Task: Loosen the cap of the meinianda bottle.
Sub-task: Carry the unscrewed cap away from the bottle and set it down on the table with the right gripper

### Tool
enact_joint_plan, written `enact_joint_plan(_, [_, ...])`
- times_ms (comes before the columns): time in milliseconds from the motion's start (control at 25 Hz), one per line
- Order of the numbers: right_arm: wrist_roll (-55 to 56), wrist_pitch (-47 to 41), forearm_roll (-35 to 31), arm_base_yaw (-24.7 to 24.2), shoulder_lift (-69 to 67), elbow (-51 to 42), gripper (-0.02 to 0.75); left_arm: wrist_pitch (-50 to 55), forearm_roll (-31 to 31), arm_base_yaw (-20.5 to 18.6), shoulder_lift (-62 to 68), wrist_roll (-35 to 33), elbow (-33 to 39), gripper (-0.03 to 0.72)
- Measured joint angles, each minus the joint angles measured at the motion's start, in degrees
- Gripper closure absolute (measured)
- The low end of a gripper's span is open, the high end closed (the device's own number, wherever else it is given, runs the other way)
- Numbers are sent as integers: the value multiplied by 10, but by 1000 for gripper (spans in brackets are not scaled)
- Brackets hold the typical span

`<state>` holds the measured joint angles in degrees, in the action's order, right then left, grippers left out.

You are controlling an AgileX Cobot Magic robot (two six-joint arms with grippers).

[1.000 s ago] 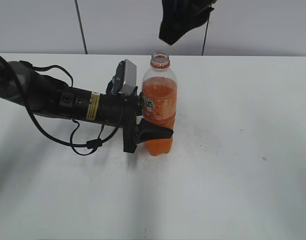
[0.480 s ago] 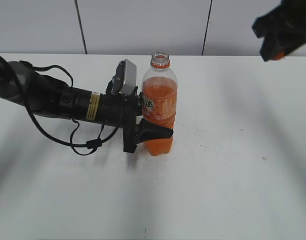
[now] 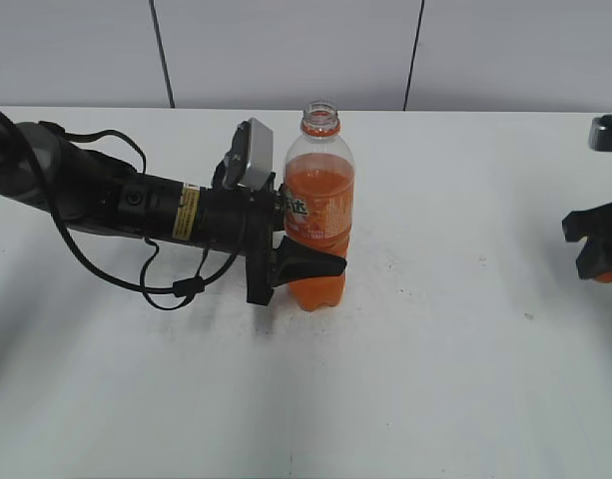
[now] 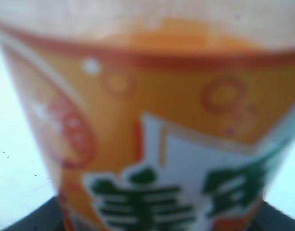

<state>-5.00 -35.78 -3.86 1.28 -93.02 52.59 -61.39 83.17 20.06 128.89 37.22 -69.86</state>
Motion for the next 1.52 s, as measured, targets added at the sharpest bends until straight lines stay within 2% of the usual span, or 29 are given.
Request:
enact_joint_plan(400, [-2, 59, -23, -4, -84, -25, 467, 0, -2, 0, 0, 0, 0, 295])
enact_joint_plan(1080, [-11, 73, -29, -4, -120, -25, 465, 1, -4, 1, 0, 1, 0, 295])
enact_joint_plan(1160, [-11, 72, -35, -4, -120, -25, 437, 1, -4, 1, 0, 1, 0, 295])
enact_joint_plan(1360, [-11, 63, -41, -4, -120, -25, 216, 1, -4, 1, 0, 1, 0, 295])
enact_joint_plan(1520, [-11, 54, -54, -4, -120, -25, 166, 1, -4, 1, 0, 1, 0, 295])
